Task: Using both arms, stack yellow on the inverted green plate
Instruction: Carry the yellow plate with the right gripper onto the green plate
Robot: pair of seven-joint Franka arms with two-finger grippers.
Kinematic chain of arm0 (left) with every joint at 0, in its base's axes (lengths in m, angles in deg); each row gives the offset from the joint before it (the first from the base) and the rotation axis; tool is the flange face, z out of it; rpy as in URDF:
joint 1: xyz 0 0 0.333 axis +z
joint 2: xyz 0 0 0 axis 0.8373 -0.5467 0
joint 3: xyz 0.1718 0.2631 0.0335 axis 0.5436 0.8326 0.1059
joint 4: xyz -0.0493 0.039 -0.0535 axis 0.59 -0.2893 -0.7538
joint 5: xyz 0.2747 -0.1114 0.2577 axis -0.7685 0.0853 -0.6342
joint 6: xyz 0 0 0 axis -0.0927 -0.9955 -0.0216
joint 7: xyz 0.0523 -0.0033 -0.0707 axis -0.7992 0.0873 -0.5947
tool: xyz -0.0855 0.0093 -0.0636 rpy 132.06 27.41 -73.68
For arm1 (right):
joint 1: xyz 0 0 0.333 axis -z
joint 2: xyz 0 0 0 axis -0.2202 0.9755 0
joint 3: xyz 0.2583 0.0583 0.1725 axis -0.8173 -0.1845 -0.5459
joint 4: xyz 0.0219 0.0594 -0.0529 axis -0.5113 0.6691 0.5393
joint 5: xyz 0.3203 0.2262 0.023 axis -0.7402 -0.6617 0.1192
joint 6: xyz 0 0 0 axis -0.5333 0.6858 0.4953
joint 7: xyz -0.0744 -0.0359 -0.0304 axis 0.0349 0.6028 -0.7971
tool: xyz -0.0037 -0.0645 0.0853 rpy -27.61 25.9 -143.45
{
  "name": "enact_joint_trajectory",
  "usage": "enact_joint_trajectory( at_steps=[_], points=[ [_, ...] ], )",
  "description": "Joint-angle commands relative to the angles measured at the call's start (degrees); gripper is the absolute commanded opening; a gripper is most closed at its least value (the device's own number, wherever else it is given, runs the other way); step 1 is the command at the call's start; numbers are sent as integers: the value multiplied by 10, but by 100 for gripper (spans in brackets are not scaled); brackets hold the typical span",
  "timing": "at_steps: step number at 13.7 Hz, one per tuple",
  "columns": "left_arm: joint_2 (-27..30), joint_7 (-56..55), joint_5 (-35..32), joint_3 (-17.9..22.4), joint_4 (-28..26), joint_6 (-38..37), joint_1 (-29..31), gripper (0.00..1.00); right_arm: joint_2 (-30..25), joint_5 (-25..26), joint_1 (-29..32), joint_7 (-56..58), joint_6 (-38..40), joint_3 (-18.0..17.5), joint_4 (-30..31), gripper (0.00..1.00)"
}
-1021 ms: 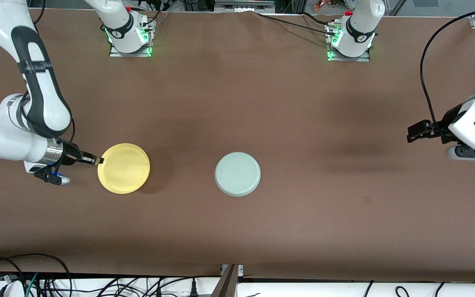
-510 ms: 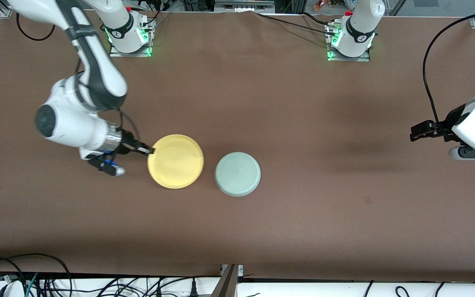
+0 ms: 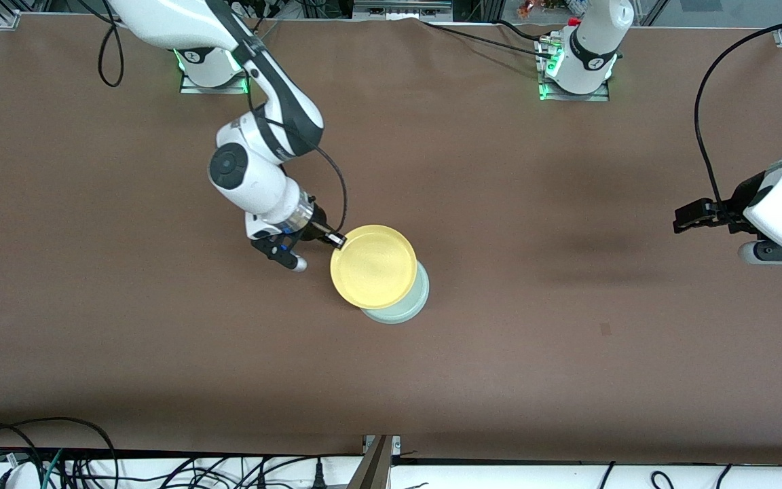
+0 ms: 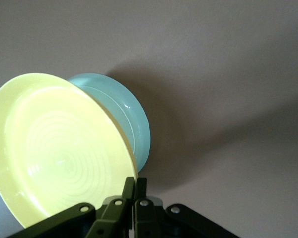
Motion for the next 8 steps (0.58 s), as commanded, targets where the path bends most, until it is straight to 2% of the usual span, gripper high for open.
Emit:
enact_joint_trajectory(
  at_steps=[1,4,7,8],
  points=[
    [-5,-6,18,1,15,-3,1,100,27,18,-15,-18,-34,13,-2,0],
    [-5,-6,26,3,16,-3,9,100,50,21,-36,-21,-80,13,-1,0],
    [-5,-6,19,2,16,-3,2,100,55,20,-39,-32,-84,13,-3,3],
    [-5,-6,19,1,16,-3,3,100,56,20,-38,-34,-84,13,-4,63]
  ],
)
